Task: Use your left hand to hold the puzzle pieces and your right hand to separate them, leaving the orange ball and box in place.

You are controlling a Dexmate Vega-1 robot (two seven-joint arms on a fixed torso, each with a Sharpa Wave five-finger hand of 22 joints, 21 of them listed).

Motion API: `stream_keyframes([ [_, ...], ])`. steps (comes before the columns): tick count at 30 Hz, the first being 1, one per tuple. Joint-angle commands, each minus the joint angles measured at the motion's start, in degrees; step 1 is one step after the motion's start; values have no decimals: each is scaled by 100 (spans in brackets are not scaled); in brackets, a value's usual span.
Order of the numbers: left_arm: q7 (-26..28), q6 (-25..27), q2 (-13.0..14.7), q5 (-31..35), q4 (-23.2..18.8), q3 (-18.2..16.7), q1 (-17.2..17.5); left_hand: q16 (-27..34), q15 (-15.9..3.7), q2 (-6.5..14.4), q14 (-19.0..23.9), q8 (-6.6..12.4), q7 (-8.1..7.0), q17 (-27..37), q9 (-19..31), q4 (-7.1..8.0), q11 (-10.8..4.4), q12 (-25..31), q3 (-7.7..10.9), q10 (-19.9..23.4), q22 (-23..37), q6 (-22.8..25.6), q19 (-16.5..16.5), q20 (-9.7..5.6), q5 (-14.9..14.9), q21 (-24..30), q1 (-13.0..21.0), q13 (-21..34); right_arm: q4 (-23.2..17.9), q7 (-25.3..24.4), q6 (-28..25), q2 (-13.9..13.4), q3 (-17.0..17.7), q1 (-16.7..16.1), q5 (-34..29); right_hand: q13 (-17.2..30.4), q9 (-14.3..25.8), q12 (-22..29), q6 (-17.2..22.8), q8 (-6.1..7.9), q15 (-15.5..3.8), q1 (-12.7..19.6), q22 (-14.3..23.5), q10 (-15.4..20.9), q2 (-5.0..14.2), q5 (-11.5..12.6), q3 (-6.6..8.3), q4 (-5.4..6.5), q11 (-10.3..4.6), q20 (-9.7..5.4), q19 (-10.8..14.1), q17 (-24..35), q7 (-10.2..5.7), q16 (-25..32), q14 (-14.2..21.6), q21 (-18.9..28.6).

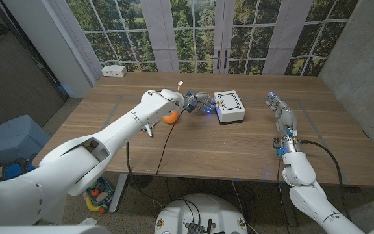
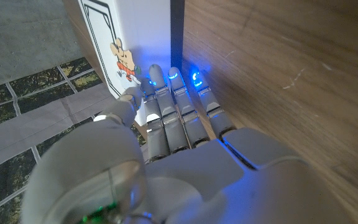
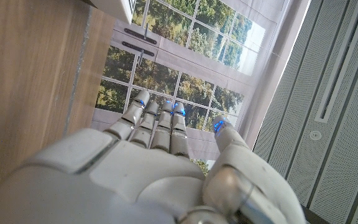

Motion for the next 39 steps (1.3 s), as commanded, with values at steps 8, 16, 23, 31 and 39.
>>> stream_keyframes([
  [8, 870, 117, -156, -711, -444, -407, 568, 246, -341, -768, 5, -171, -166, 161, 18, -82, -182, 120, -329, 65, 134, -62, 98, -92, -40, 269, 119, 249, -71, -133, -24, 0, 96, -139, -47, 28, 20, -14, 36, 9, -55, -2, 25, 41, -78, -15, -18, -66, 25, -181, 57, -10, 34, 49, 66, -41],
  [16, 1743, -13, -295, -889, -866, -656, 1069, 439, -376, -727, 166, -169, -136, 303, 39, -49, -198, 368, -347, 300, 246, 219, 165, -3, 5, 464, 375, 412, -115, -183, -19, 4, 119, -168, -120, 28, 21, -16, 36, 6, -53, -2, 26, 45, -82, -13, -29, -80, 33, -176, 66, -17, 39, 48, 73, -52],
  [23, 2084, -198, -427, -1092, -831, -831, 1193, 725, -521, -299, 439, -118, -49, 575, 53, -89, -195, 857, -167, 727, 510, 842, 270, -14, 76, 871, 924, 768, -173, -283, -47, 26, 143, -199, -222, 28, 20, -22, 41, 5, -47, -6, 26, 40, -97, -14, -46, -97, 55, -161, 78, -24, 53, 47, 82, -63],
  [31, 2314, -335, -509, -1296, -770, -957, 1265, 888, -780, -202, 751, -1, -196, 751, 158, -131, -342, 1248, 14, 1197, 657, 1442, 441, -242, 101, 1290, 1544, 1052, -242, -406, -124, 44, 157, -219, -350, 28, 20, -28, 39, -1, -21, -21, 25, 40, -143, -16, -84, -126, 60, -145, 94, -40, 76, 40, 94, -83],
  [39, 2444, -208, -622, -1940, -837, -1277, 1422, 860, -782, -341, 374, 11, -246, 951, 289, -90, -299, 1322, -129, 997, 756, 1591, 86, -320, 116, 1418, 1688, 1265, -317, -508, -254, 33, 139, -201, -488, 27, 19, -31, 45, -3, -28, 5, 25, 49, -164, -5, -95, -183, 43, -141, 106, -65, 68, 26, 101, -108],
])
